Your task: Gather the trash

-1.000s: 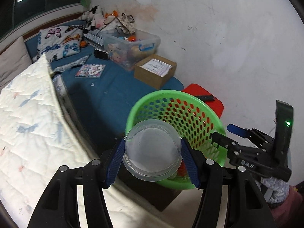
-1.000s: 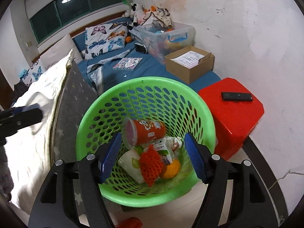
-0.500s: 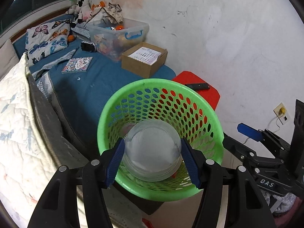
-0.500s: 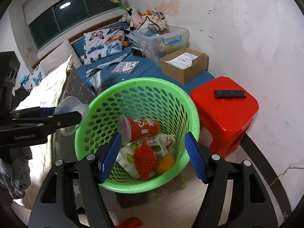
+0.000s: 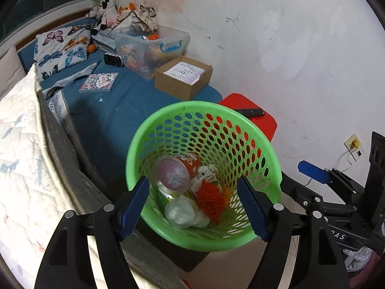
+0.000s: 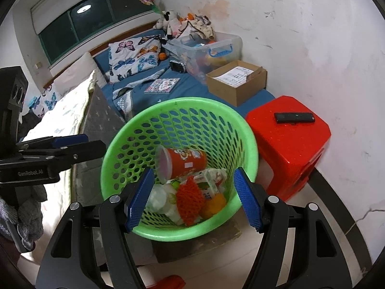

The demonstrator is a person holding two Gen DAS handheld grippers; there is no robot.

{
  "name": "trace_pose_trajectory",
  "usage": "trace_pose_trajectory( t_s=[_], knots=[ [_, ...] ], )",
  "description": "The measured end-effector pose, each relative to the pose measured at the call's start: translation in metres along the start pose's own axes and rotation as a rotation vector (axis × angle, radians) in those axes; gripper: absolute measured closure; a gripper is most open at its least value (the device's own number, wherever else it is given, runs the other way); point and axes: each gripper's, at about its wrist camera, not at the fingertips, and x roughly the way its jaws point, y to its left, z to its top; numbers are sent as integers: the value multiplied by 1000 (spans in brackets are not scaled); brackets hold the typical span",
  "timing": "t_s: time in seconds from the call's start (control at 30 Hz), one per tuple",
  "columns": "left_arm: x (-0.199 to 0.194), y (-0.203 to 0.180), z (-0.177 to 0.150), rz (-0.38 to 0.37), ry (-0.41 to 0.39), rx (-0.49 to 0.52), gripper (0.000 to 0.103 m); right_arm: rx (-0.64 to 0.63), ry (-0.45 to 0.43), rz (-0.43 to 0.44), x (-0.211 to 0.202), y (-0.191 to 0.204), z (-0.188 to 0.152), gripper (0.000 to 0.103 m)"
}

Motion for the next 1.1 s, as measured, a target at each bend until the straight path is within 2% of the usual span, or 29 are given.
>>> trace_pose_trajectory(
  t_s=[0.57, 1.1],
  knots=[
    [-67, 52, -43, 94, -92, -94, 20, -89, -7, 66, -11, 70, -9, 23],
    [-141, 105, -92, 246, -214, -177, 10, -149, 9, 135, -15, 140, -15, 19]
  ],
)
